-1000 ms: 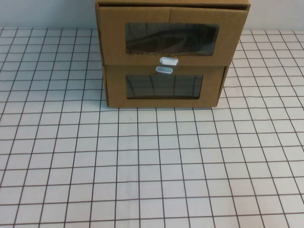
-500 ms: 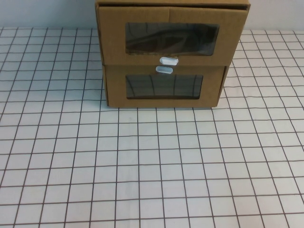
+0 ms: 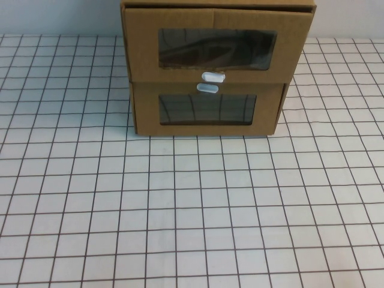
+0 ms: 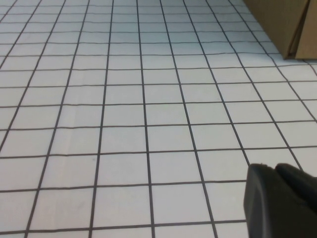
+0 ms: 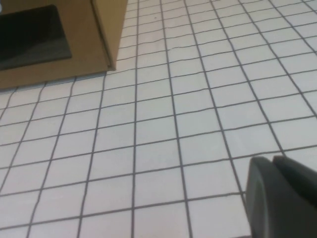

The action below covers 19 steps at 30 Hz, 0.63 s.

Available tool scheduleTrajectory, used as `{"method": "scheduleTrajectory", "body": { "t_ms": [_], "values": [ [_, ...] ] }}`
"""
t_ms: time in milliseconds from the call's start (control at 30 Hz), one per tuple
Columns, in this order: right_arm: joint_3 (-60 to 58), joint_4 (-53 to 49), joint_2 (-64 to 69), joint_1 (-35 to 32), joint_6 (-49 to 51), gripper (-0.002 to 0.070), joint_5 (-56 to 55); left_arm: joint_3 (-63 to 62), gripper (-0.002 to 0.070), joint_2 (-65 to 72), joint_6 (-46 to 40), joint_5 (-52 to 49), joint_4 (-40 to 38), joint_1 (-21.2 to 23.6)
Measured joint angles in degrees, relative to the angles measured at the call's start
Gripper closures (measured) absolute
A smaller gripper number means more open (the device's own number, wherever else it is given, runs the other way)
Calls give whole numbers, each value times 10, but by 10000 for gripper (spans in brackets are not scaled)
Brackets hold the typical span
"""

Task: Close the shoe box

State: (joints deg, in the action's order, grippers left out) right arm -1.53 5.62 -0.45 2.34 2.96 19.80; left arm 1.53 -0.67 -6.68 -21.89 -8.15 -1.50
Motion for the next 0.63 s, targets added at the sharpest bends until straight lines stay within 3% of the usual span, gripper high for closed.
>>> {"method": "scheduleTrajectory", "body": {
  "t_ms": [200,633],
  "values": [
    [0,-6,0,-40,0,690,1,0,680,0,0,0,0,0],
    [0,-11,0,-43,0,690,1,0,680,0,0,0,0,0]
  ]
}}
